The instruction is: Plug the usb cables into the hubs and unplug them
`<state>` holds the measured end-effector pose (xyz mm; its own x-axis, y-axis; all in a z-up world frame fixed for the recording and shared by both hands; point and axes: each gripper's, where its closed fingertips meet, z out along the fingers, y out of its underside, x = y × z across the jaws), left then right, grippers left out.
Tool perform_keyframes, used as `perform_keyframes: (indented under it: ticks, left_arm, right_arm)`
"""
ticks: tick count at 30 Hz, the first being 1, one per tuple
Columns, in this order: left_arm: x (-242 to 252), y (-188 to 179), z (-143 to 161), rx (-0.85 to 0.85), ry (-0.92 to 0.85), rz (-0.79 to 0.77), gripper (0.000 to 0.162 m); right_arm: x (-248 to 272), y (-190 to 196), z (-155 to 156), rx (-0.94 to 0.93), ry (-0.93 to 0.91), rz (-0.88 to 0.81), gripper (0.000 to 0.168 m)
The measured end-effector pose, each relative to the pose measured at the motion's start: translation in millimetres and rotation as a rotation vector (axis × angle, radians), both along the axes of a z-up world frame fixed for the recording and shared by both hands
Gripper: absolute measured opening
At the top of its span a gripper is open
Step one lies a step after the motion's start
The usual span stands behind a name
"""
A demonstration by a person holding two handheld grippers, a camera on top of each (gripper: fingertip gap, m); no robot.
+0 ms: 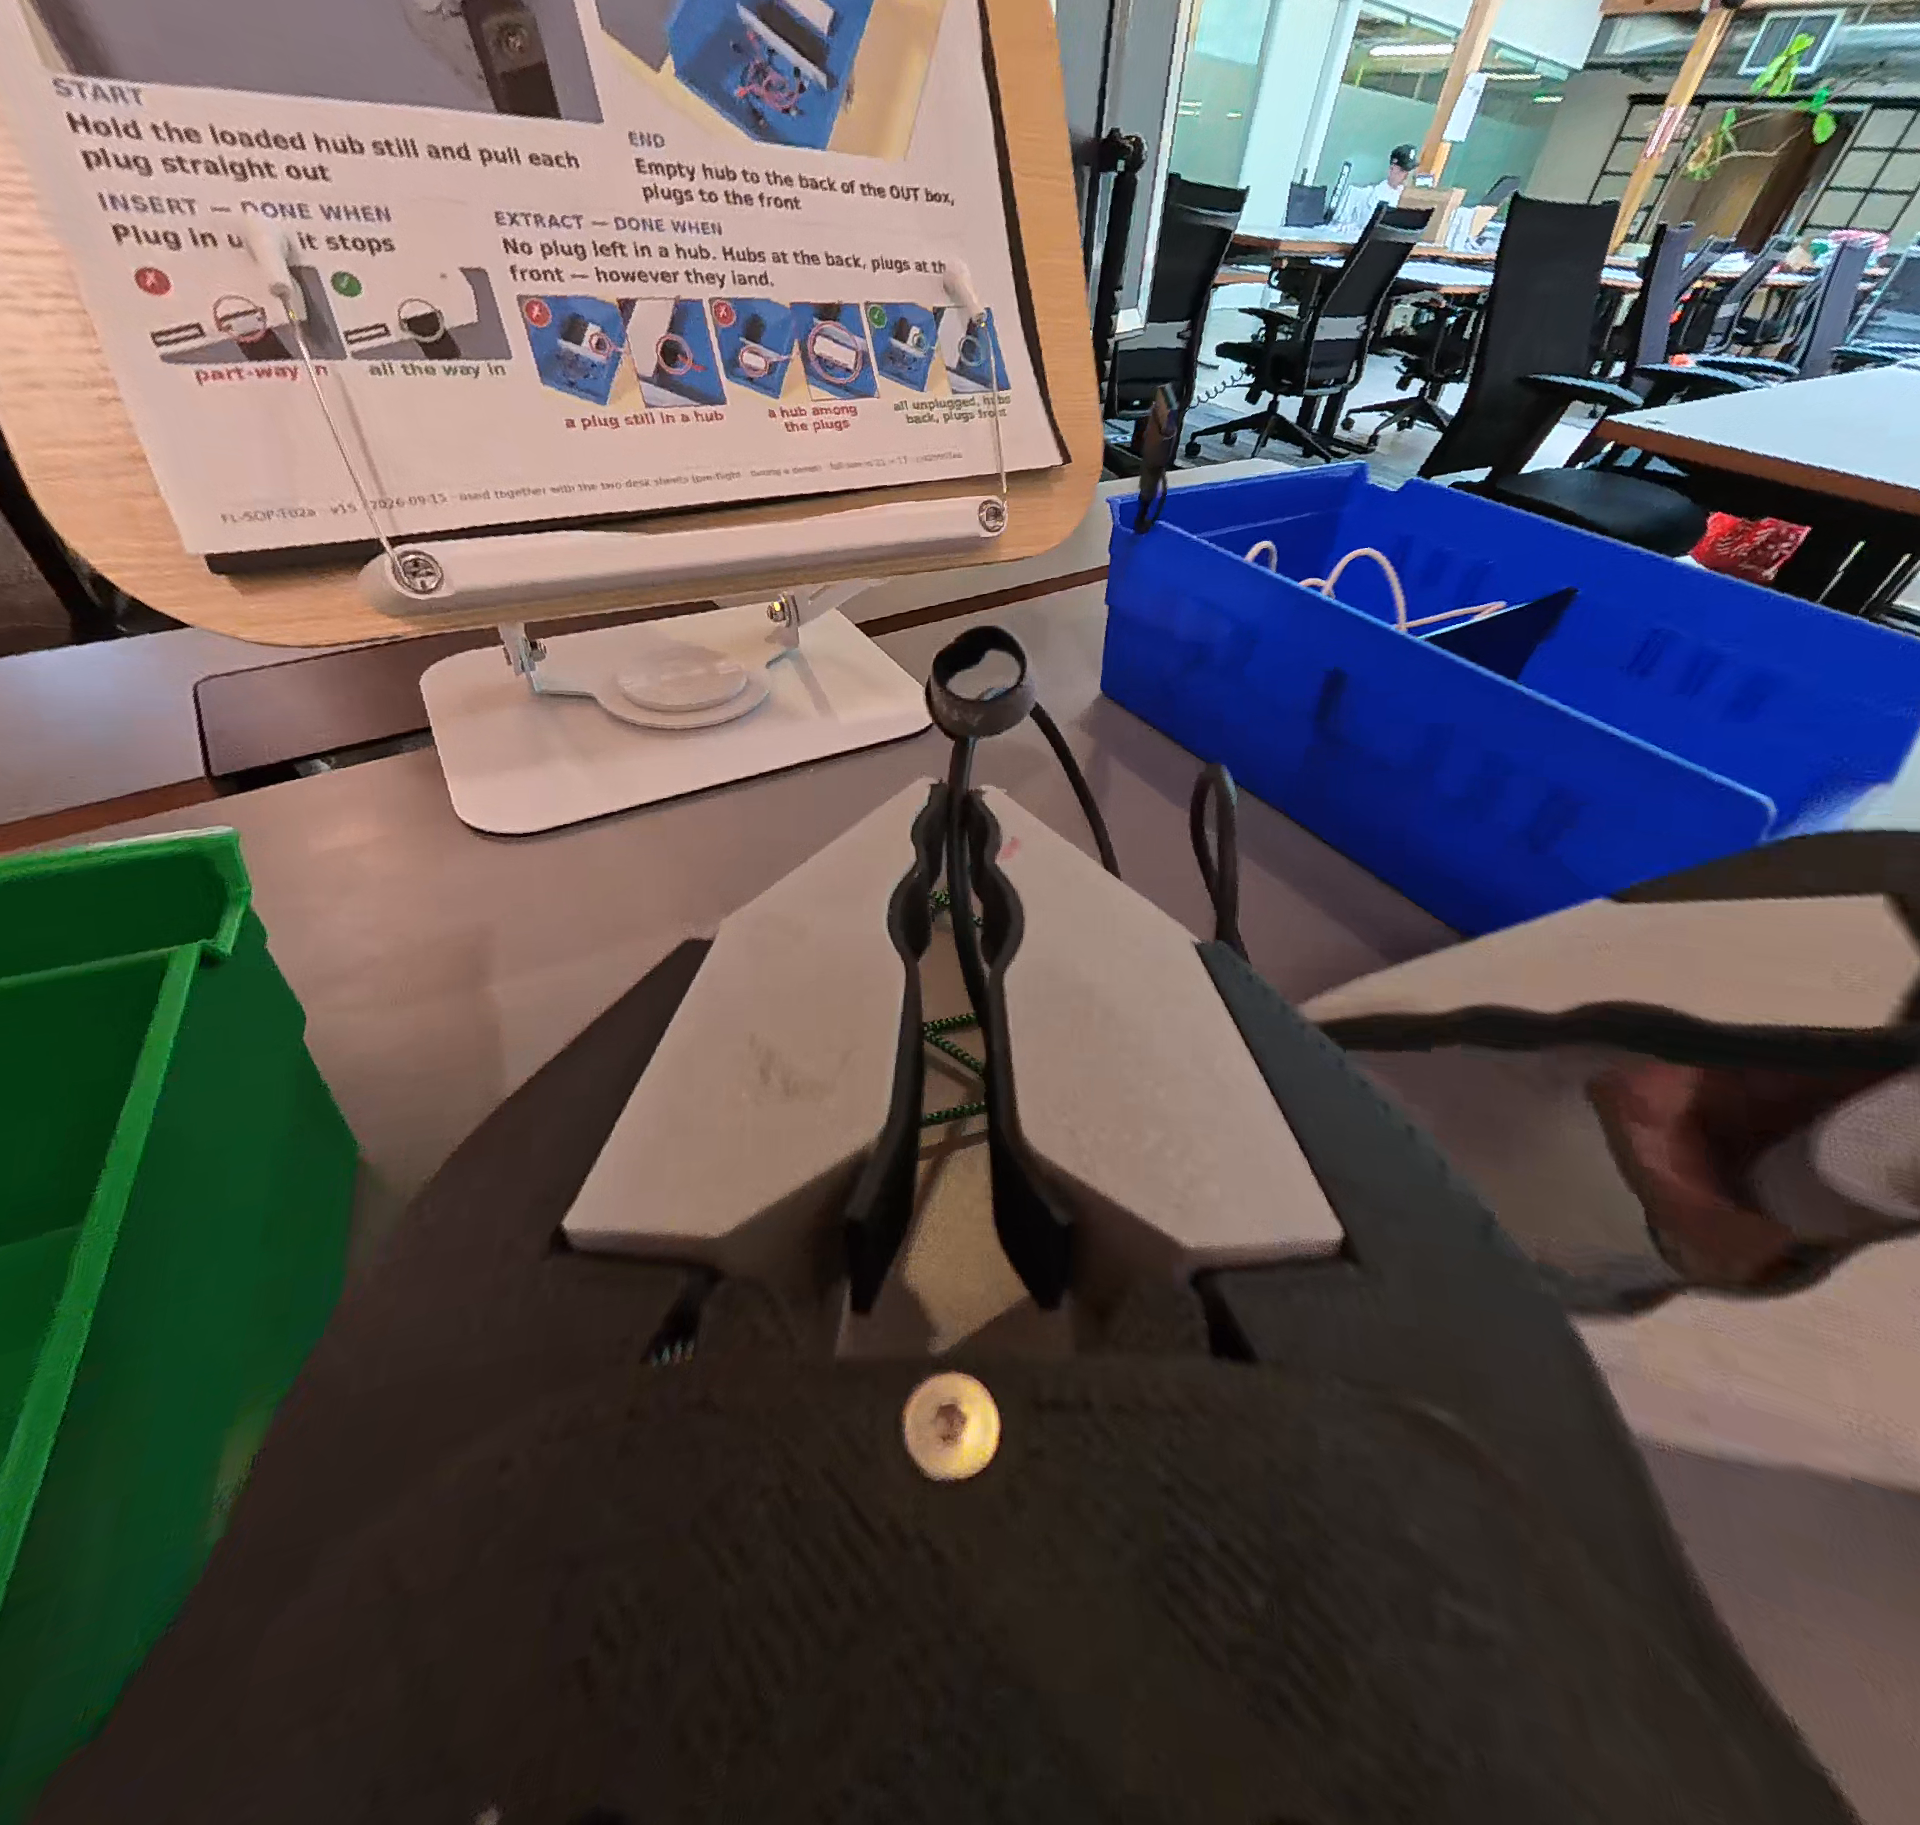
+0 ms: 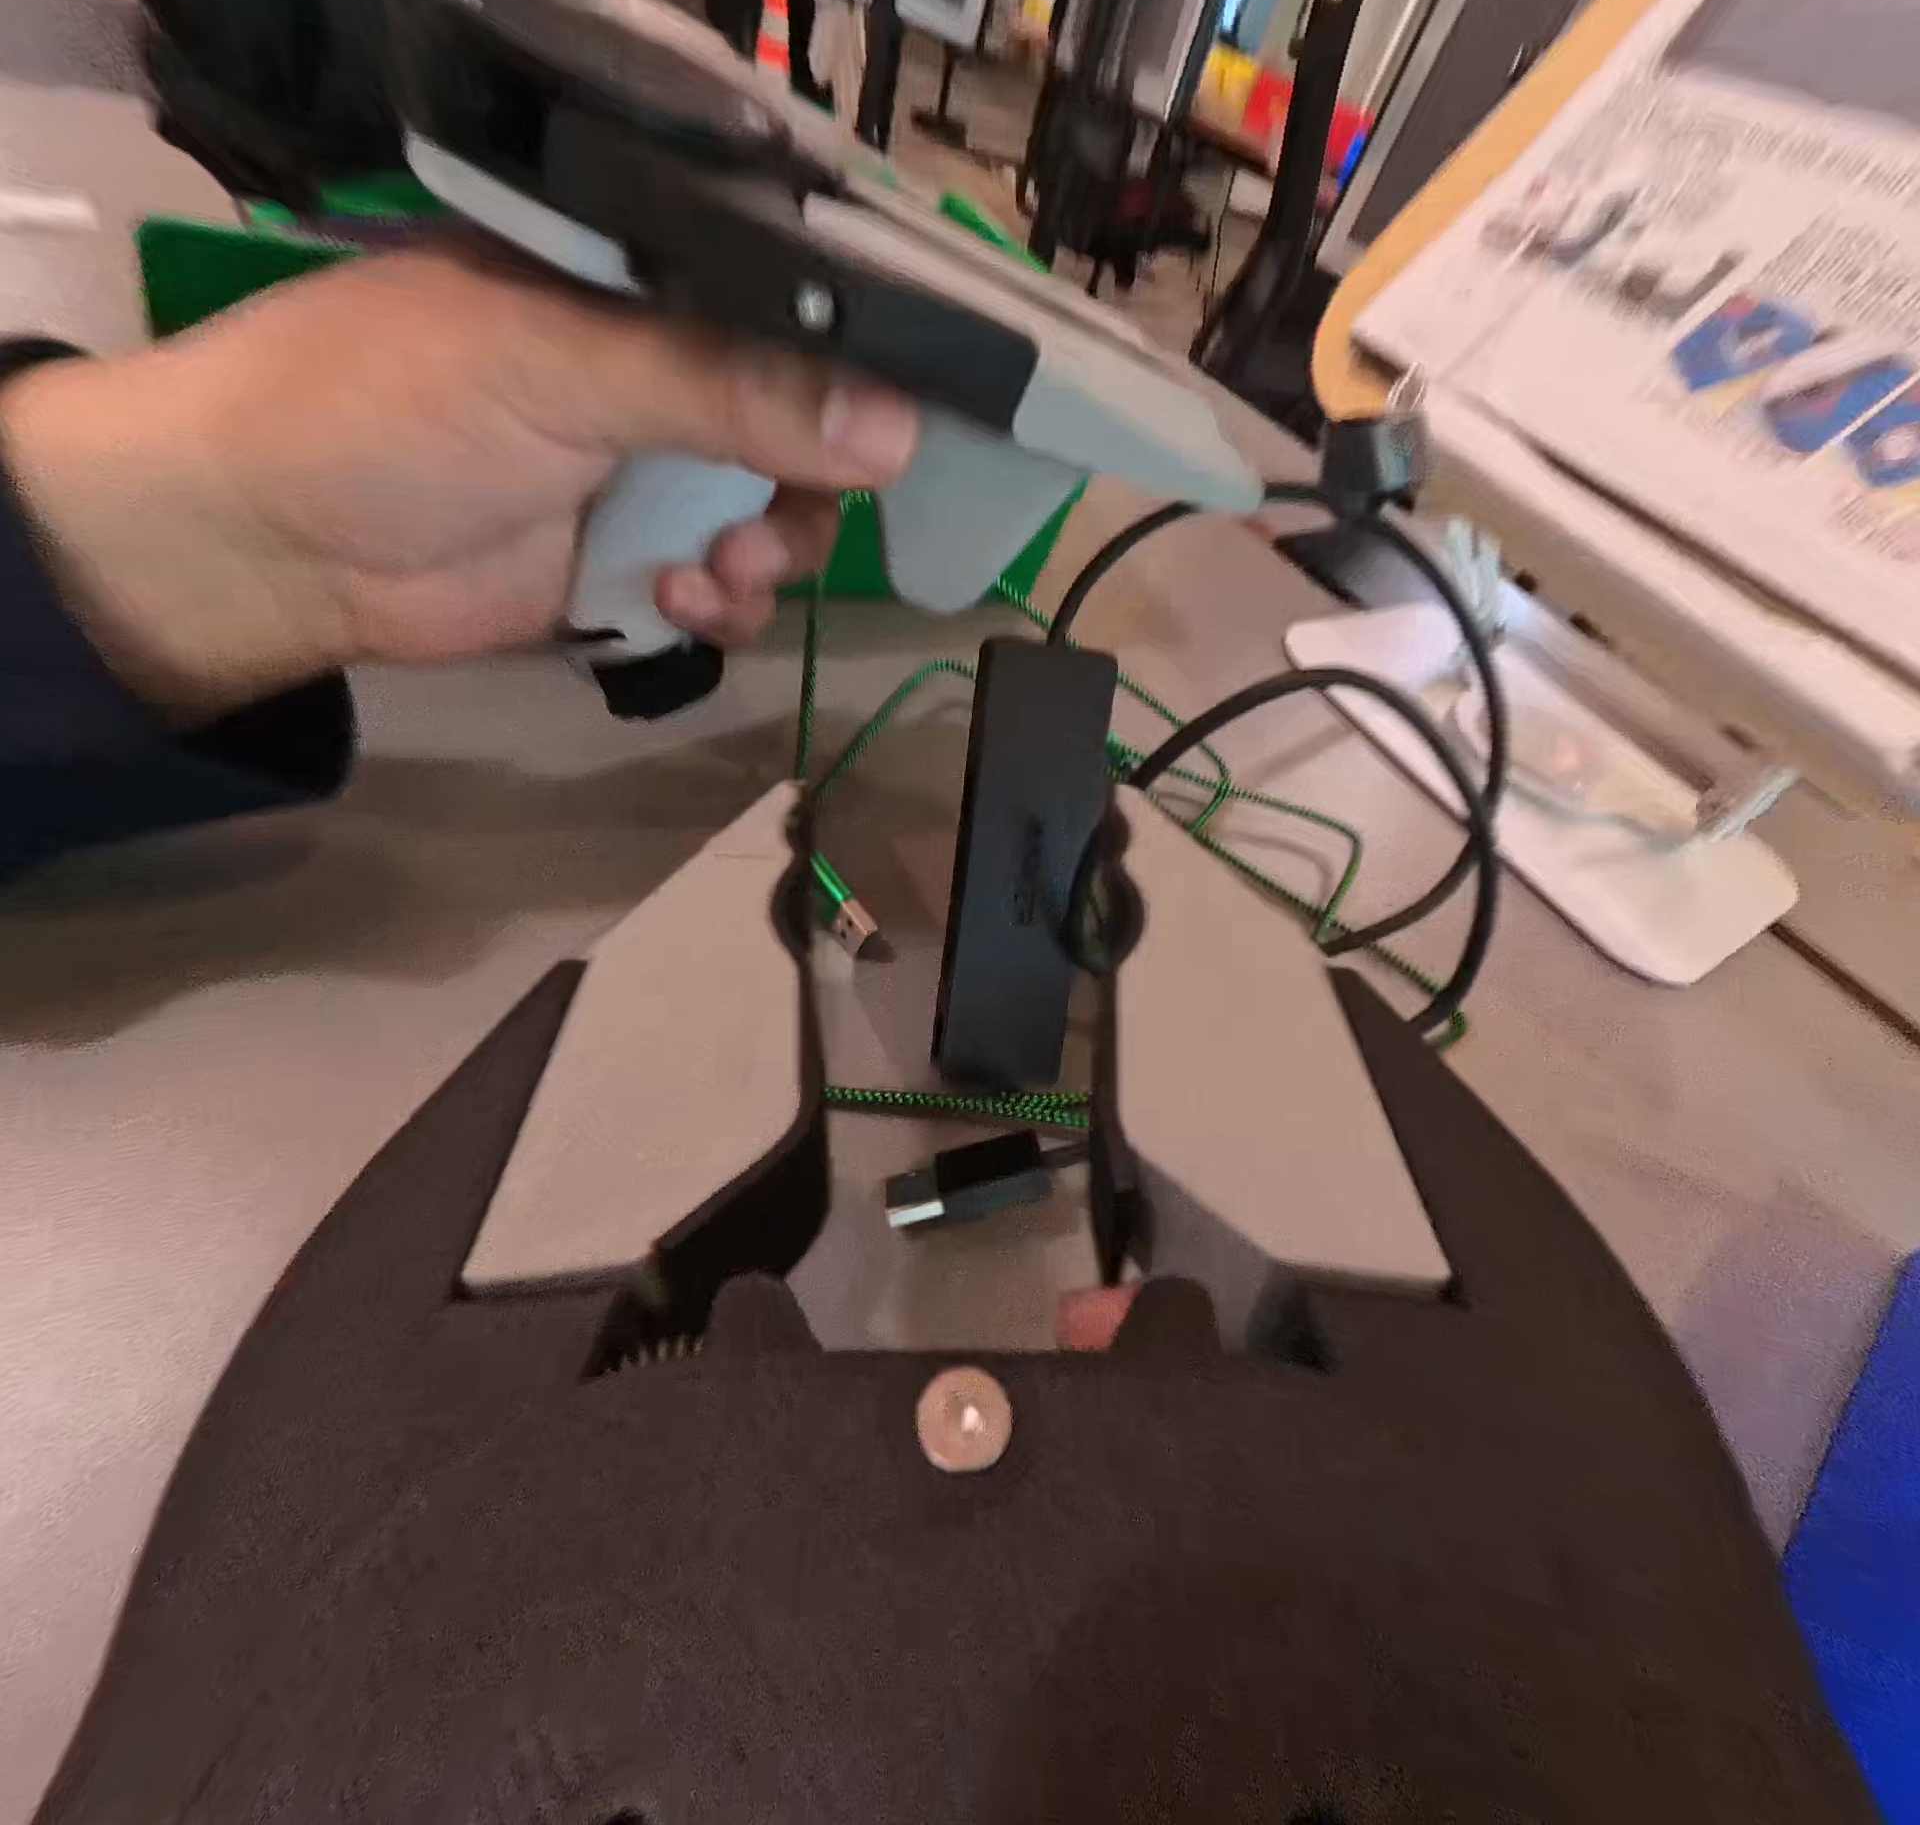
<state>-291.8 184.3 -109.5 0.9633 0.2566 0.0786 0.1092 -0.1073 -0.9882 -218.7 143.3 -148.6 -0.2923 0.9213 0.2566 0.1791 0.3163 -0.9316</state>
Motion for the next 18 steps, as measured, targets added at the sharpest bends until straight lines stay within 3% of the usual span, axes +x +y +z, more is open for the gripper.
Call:
perform_keyframes:
  ticks: [1,4,11,13,18]
  left_arm:
    - [0,0,-2,-0.006,-0.002,0.0,0.001]
    - [-3,0,-7,-0.037,-0.007,0.015,0.0]
    - [1,3,-17,-0.085,-0.016,0.0,0.001]
    - [-2,2,-20,-0.105,-0.003,0.017,0.0]
    - [-7,-7,-32,-0.172,0.005,0.042,0.005]
  right_arm:
    - [-4,0,-9,0.002,-0.033,-0.011,0.065]
    - [-9,1,-27,0.064,-0.074,-0.043,0.046]
    - [-26,42,-63,0.447,-0.167,-0.25,0.054]
    - [-25,45,-67,0.478,-0.182,-0.245,0.042]
    - [-20,49,-71,0.434,-0.227,-0.224,0.032]
